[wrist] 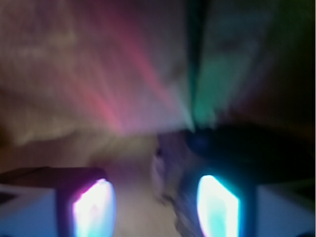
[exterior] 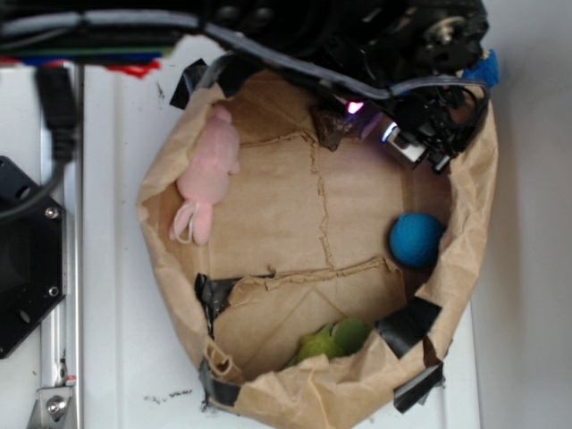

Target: Grab the rock.

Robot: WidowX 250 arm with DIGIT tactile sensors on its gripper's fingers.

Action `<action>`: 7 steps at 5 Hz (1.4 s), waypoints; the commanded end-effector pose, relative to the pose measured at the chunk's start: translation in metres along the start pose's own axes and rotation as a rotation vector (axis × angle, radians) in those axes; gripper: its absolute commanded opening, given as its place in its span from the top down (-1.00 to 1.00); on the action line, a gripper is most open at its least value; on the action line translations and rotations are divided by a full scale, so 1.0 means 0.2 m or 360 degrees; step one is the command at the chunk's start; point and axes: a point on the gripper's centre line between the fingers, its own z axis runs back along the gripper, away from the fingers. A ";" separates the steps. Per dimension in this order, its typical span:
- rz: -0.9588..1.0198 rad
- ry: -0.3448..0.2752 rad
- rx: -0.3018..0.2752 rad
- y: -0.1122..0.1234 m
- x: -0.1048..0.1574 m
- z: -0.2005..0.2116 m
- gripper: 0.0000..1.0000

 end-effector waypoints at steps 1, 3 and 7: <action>-0.0091 -0.0117 -0.0060 0.04 -0.06 0.16 -1.00; -0.0091 -0.0117 -0.0060 0.04 -0.06 0.16 -1.00; -0.0048 -0.0085 -0.0096 0.05 -0.16 0.20 -1.00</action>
